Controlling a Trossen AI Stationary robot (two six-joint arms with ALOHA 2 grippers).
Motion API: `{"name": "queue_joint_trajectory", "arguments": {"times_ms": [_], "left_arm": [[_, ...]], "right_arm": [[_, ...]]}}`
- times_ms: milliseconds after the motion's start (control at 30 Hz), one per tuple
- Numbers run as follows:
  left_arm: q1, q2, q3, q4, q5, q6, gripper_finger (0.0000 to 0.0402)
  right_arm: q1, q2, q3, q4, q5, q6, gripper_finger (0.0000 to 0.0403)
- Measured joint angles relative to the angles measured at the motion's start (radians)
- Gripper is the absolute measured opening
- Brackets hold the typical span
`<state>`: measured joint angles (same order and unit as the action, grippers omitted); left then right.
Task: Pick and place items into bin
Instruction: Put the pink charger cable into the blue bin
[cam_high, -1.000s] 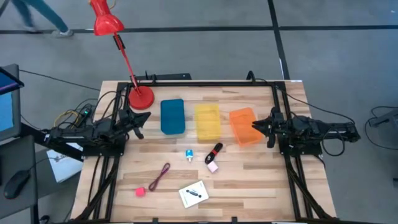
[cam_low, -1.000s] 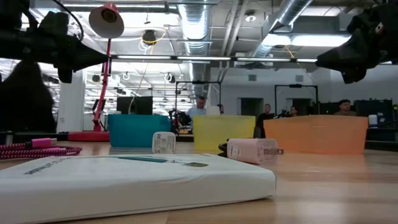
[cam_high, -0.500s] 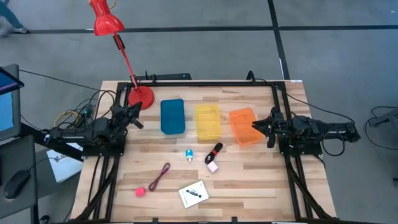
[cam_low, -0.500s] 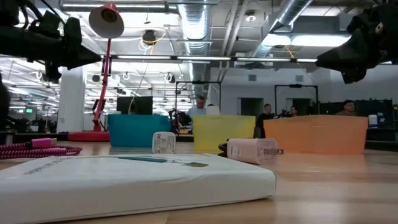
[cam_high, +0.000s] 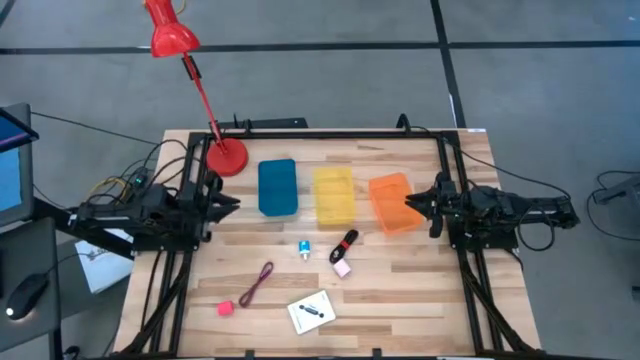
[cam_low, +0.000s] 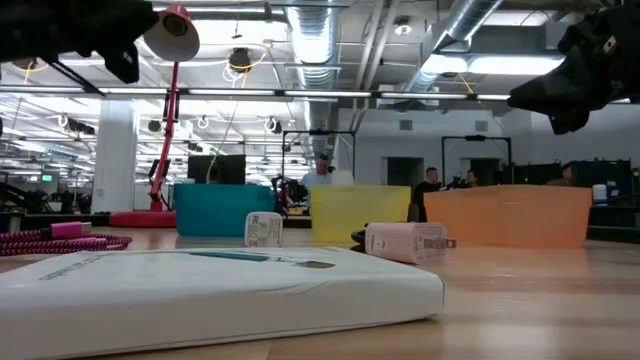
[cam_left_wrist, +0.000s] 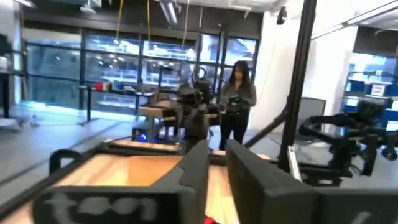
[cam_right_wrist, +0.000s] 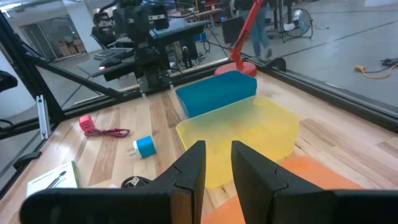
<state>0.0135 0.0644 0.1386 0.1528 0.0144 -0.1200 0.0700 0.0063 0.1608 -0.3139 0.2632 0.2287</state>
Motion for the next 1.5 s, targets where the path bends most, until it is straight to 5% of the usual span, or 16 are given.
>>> {"name": "queue_joint_trajectory", "arguments": {"times_ms": [267,533,633,767,1033,1233,1500], "left_arm": [[0.000,0.226,0.186,-0.160,-0.026,0.091,0.0178],[-0.003,0.482,0.511,-0.626,-0.121,0.055,0.0180],[-0.020,0.542,0.520,-0.662,-0.026,-0.033,0.0172],[-0.065,0.618,0.513,-0.674,0.076,-0.147,0.0164],[-0.143,0.771,0.512,-0.747,0.049,-0.260,0.0163],[-0.198,0.920,0.512,-0.777,0.091,-0.359,0.0163],[-0.276,1.109,0.511,-0.733,0.132,-0.525,0.0162]], "right_arm": [[0.000,0.000,0.000,0.000,0.000,0.000,0.0070],[0.000,0.000,0.000,0.000,0.001,-0.023,0.0070],[0.000,0.000,0.000,0.024,0.027,-0.139,0.0070],[0.000,0.000,-0.001,0.140,0.026,-0.096,0.0070],[-0.001,0.000,0.000,0.478,0.051,-0.221,0.0070],[-0.001,0.000,0.000,0.464,0.061,-0.340,0.0070],[-0.001,0.000,0.000,0.347,0.056,-0.197,0.0070]]}}
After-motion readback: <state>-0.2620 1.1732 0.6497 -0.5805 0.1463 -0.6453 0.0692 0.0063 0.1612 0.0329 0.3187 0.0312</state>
